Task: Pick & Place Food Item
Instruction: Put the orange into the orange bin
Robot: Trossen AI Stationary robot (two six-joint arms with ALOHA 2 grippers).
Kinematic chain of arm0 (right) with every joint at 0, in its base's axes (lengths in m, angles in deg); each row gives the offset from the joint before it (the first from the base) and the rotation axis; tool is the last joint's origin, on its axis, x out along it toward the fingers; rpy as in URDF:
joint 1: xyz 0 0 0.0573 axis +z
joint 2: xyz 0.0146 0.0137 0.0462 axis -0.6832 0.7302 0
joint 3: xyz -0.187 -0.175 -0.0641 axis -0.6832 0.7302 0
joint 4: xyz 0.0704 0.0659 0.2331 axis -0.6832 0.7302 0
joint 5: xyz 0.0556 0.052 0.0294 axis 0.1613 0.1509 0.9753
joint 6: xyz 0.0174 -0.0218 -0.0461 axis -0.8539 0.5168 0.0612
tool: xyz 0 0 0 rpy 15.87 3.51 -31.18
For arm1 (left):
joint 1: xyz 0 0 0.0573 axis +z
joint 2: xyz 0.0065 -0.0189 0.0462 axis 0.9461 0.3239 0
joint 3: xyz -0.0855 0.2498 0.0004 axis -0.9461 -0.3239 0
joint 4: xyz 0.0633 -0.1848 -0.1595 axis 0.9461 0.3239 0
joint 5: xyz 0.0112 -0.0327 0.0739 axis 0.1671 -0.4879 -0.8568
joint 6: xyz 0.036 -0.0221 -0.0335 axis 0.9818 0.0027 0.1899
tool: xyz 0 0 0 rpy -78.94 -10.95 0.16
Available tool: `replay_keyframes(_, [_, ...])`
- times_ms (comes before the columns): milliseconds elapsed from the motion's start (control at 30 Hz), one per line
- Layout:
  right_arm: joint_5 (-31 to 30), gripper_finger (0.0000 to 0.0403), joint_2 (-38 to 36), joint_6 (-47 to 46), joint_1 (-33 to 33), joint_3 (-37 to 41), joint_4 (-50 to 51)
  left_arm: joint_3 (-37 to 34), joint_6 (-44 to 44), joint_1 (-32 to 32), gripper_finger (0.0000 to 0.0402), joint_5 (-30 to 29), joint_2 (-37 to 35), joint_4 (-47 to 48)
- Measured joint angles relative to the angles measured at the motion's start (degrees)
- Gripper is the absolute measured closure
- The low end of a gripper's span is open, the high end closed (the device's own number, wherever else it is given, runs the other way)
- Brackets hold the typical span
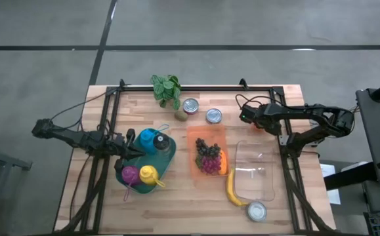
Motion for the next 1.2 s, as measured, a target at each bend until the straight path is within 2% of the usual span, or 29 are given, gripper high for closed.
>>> replay_keyframes(167, [-0.03,0.0145,-0.01,1.03,0.0,0.0,-0.74,0.02,0.02,0.0,0.038,0.0,0.0,0.02])
replay_keyframes(300, [-0.05,0.0168,-0.01,1.68,0.0,0.0,-1.48,0.0,0.02,0.0,0.038,0.0,0.02,0.02])
replay_keyframes(400, [-0.06,0.0163,-0.01,1.7,0.0,0.0,-1.48,0.0,0.0,0.02,0.038,0.0,0.0,0.02])
replay_keyframes(633, [-0.28,0.0121,-0.01,1.77,-0.02,0.0,-1.57,0.02,0.0,0.0,0.038,0.0,0.0,0.02])
replay_keyframes(1200, [-0.67,0.0115,-0.47,4.94,-0.02,-0.55,-1.89,0.01,0.01,0.01,0.038,0.0,0.01,0.01])
